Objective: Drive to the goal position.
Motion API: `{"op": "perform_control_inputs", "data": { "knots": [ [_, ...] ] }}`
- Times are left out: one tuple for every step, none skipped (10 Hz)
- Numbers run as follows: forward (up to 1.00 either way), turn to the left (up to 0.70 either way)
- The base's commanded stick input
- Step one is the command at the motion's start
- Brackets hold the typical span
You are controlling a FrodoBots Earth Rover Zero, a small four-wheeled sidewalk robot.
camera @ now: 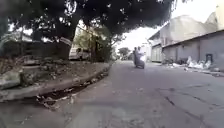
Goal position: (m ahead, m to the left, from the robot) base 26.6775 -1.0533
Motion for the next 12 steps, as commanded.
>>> {"op": "perform_control_inputs", "data": {
  "knots": [
    [1.0,0.01],
    [1.0,-0.27],
    [1.0,-0.33],
    [1.0,-0.33],
    [1.0,-0.33],
    [1.0,-0.33],
    [1.0,-0.33],
    [1.0,-0.33],
    [1.0,-0.33],
    [1.0,-0.33],
    [1.0,-0.15],
    [1.0,0.07]
  ]
}}
